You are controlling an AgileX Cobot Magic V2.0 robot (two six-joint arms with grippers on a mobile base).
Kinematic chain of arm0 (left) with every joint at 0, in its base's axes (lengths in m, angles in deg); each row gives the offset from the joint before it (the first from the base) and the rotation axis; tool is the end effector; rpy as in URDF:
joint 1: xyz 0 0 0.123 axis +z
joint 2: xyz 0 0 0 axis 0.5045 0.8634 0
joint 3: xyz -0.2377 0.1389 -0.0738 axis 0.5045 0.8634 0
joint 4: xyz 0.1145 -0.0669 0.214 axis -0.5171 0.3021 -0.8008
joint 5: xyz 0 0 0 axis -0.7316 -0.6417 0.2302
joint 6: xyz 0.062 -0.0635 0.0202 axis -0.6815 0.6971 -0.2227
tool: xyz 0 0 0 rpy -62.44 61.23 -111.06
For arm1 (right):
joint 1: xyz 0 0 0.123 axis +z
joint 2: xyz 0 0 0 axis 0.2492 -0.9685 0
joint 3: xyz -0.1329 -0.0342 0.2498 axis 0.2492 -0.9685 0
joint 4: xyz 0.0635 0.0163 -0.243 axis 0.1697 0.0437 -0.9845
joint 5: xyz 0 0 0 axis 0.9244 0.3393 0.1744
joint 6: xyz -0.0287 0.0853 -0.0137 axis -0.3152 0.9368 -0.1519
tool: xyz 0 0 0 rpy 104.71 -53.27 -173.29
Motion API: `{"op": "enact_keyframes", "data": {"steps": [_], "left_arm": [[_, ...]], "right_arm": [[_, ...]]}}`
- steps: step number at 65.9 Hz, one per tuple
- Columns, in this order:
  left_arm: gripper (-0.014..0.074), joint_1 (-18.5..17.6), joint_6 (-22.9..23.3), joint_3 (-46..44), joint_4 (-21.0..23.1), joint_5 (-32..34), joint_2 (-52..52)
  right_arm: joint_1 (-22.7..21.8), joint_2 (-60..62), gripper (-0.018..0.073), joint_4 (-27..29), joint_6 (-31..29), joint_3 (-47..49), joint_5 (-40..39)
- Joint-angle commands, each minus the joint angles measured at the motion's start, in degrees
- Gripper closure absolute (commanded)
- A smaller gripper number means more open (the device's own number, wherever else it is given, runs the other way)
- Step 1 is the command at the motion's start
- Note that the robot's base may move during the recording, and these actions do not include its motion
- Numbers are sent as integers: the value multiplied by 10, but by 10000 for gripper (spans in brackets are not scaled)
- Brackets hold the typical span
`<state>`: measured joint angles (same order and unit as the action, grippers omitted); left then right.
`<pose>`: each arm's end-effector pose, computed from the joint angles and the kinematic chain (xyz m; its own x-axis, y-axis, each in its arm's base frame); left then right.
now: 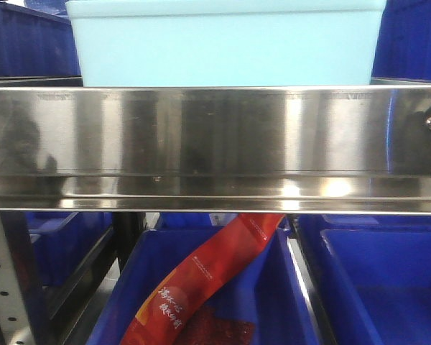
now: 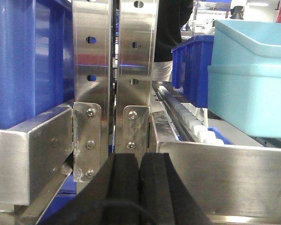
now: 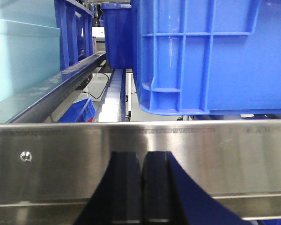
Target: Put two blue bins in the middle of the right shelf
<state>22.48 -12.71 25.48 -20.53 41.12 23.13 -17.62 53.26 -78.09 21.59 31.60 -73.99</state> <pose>0.0564 -0.0078 0.2109 0.0577 -0.0373 -0.9976 0.1384 0.9900 -0.0290 0.0565 -0.0017 0.2009 -0.0531 0.0404 -0.9978 0.0421 0.9984 0.0382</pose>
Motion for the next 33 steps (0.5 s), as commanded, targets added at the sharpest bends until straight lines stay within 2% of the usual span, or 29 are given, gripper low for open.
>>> {"op": "enact_keyframes", "data": {"steps": [1,33], "left_arm": [[707,2,-1,-1,3,10,-3],[707,2,-1,-1,3,10,-3]], "right_arm": [[-2,2,721,1,-4,-1,-17],[-2,2,721,1,-4,-1,-17]]}}
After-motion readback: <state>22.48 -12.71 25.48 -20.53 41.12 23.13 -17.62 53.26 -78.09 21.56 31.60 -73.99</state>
